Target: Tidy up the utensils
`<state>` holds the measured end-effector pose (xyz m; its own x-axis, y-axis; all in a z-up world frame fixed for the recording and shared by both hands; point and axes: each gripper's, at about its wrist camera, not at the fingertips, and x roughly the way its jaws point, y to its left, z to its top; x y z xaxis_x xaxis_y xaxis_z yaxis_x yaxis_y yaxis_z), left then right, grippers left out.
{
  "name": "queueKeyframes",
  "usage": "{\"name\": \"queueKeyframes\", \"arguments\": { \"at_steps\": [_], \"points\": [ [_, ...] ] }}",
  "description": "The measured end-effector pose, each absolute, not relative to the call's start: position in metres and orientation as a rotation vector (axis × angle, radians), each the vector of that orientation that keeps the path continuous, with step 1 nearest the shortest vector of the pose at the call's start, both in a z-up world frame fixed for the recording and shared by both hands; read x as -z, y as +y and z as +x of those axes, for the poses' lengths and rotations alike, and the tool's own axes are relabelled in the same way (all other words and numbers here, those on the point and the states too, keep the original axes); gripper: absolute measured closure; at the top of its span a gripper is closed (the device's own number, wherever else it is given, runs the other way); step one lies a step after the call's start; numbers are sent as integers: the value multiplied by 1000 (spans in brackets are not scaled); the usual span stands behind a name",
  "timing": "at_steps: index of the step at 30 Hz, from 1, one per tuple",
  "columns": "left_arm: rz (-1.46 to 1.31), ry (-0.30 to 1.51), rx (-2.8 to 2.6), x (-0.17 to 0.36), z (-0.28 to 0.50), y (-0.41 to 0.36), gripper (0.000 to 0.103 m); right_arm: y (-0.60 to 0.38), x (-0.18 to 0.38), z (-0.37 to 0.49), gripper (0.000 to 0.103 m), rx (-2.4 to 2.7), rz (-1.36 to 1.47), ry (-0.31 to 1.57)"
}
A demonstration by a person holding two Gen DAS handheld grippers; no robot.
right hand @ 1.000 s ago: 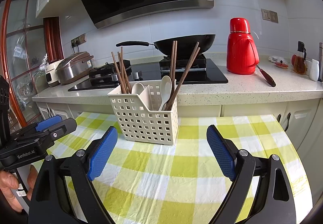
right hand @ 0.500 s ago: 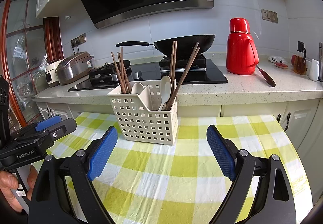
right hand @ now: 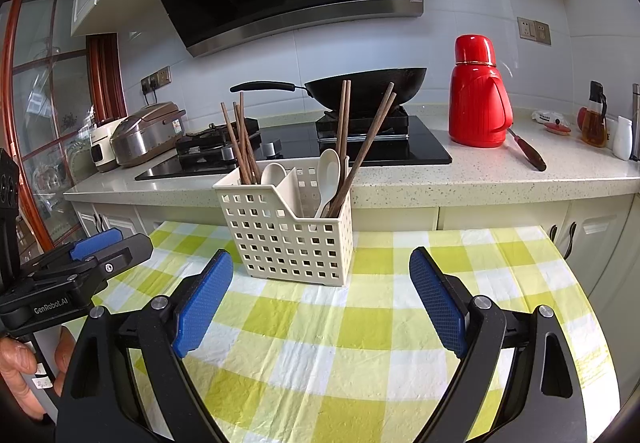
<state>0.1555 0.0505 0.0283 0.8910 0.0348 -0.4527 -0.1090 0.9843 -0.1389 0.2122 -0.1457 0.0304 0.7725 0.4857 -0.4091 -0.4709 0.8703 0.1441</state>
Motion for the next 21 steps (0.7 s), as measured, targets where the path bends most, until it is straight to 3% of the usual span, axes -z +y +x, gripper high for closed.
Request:
{"name": "queueKeyframes", "arguments": {
  "at_steps": [21],
  "points": [
    [-152, 457, -77, -27, 153, 47, 16, -145, -30, 212, 18, -520, 32, 454]
  ]
}}
